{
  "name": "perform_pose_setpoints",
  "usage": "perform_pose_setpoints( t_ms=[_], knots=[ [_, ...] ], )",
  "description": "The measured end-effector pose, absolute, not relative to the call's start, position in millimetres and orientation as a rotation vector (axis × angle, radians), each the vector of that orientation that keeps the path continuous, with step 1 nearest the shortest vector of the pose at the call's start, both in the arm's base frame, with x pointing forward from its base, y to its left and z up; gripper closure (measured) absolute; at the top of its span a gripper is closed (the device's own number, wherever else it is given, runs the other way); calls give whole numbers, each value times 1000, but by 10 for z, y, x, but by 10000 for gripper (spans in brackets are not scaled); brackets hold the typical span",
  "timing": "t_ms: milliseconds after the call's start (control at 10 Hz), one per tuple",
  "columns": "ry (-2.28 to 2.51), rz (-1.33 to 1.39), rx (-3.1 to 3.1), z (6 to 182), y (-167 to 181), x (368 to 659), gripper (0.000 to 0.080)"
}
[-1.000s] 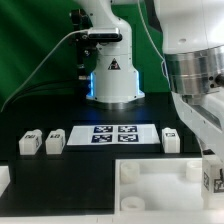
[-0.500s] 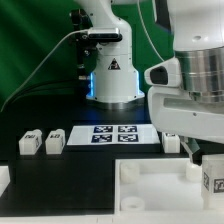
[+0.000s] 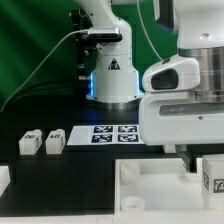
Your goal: Assemble one leg
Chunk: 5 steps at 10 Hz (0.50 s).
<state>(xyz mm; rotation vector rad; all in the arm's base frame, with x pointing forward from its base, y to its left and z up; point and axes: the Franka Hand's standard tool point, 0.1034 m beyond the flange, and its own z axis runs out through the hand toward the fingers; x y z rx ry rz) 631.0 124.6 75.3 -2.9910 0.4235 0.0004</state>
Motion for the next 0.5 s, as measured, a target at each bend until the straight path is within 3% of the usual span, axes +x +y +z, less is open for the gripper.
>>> perform_pose_setpoints(
  t_ms=[100, 200, 300, 500],
  knots=[
    [477, 4, -2983, 751, 1244, 6308, 270],
    [476, 8, -2988, 743, 1211, 6301, 410],
    [528, 16, -2984, 741, 1185, 6292, 486],
    [720, 27, -2955, 739, 1134, 6285, 486]
  ],
)
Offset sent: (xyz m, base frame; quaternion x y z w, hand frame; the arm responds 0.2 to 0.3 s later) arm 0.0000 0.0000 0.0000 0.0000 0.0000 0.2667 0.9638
